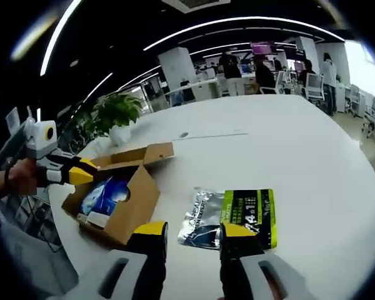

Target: Operate the shoe box by opening the lid, removing the specified soft item, and placing it in the target area until the item is outside and the box remains undamaged.

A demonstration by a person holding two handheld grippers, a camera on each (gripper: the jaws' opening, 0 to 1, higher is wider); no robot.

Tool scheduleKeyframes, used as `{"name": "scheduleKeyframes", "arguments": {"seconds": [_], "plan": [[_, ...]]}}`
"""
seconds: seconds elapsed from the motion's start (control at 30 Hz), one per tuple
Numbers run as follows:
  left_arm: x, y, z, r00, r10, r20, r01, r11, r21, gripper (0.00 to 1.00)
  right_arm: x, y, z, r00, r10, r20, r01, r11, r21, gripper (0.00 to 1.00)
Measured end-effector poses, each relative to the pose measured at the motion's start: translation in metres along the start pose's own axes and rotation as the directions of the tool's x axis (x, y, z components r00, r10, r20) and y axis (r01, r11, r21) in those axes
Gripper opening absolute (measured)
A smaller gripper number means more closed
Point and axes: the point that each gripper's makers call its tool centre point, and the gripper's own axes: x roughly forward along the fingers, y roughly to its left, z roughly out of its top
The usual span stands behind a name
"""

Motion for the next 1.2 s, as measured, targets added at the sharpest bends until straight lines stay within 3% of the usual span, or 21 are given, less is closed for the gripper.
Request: {"name": "scheduleKeyframes", "arguments": {"seconds": [0.5, 0.97, 1.2], "plan": [[-0.039, 0.024, -0.024, 0.999, 0.044, 0.007, -0.043, 0.998, -0.047, 0.21, 0.002, 0.047, 0.002, 0.999, 0.052, -0.014, -0.053, 0.997, -0.058, 0.34], [-0.062, 0.039, -0.032, 0.995, 0.091, 0.033, -0.088, 0.992, -0.086, 0.25, 0.022, 0.076, 0.005, 0.993, 0.107, -0.048, -0.111, 0.990, -0.091, 0.38], [-0.074, 0.047, -0.043, 0.994, 0.107, 0.030, -0.103, 0.988, -0.113, 0.28, 0.034, 0.094, 0.005, 0.987, 0.150, -0.059, -0.154, 0.985, -0.074, 0.39]]}}
